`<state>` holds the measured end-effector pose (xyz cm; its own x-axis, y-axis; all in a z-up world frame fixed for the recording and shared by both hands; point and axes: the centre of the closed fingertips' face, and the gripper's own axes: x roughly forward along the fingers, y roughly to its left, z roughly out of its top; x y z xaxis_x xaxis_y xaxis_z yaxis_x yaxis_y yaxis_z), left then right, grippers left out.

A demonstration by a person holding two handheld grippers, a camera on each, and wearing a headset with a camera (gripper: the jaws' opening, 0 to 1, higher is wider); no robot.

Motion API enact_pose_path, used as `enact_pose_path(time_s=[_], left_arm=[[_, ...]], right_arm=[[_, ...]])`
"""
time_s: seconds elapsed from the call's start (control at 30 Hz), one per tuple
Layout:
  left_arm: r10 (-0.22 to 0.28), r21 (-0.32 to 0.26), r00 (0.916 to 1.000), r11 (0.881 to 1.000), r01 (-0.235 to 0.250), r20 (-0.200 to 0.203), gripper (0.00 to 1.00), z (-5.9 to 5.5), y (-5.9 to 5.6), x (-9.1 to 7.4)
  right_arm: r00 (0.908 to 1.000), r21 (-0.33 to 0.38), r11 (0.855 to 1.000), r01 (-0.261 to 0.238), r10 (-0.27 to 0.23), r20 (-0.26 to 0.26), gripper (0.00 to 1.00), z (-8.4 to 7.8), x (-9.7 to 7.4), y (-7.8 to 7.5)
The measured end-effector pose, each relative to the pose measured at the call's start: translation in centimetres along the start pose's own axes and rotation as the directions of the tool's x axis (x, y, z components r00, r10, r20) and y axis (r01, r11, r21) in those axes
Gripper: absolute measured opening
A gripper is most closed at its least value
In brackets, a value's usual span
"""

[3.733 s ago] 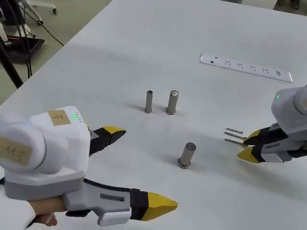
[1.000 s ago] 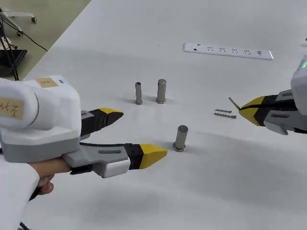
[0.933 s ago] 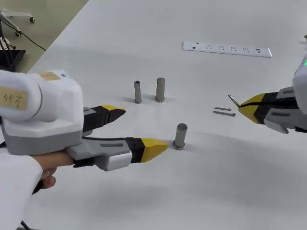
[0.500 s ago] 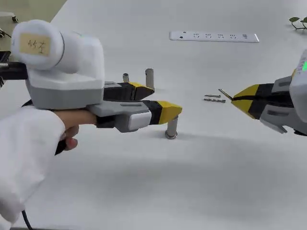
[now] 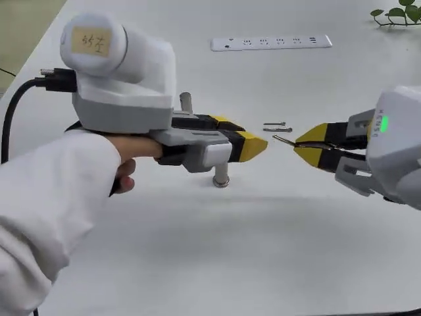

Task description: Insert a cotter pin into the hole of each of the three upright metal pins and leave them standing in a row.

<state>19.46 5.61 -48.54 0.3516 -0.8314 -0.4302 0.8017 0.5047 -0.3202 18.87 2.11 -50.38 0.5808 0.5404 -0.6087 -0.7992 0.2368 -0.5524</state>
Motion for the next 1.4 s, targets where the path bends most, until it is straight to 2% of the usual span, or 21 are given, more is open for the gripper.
enact_pose_path(time_s=[0.33,0.53,0.67,1.13,1.3,1.4], left_arm=[[-0.048,0.002,0.9985,0.999,0.048,-0.025,0.12,-0.4,-1.4,1.2],[-0.053,0.013,0.9975,0.998,0.054,-0.046,0.07,-0.8,-1.6,1.3],[-0.051,0.015,0.9978,0.999,0.052,-0.041,0.03,-0.8,-1.6,1.3],[-0.075,0.018,0.9961,0.997,0.076,-0.046,0.0,-1.0,-2.0,1.0],[-0.077,-0.02,0.9954,0.997,0.075,-0.058,0.0,-1.3,-2.0,0.9],[-0.07,-0.004,0.996,0.998,0.07,-0.055,0.0,-1.3,-2.0,0.8]], right_arm=[[1.0,-0.058,0.998,-0.009,0.009,0.0,0.0,0.9,0.2,1.4],[0.9999,-0.062,0.998,0.0,0.001,0.016,0.0,1.6,0.1,1.3],[0.9999,-0.086,0.996,0.008,-0.007,0.013,0.0,1.7,0.0,1.1],[0.9997,-0.098,0.995,0.005,-0.003,0.026,0.0,2.4,0.0,1.4],[0.9996,-0.103,0.995,0.005,-0.002,0.028,0.0,2.4,0.0,1.4],[0.9995,-0.106,0.994,0.003,0.0,0.032,0.0,2.5,0.1,1.4]])
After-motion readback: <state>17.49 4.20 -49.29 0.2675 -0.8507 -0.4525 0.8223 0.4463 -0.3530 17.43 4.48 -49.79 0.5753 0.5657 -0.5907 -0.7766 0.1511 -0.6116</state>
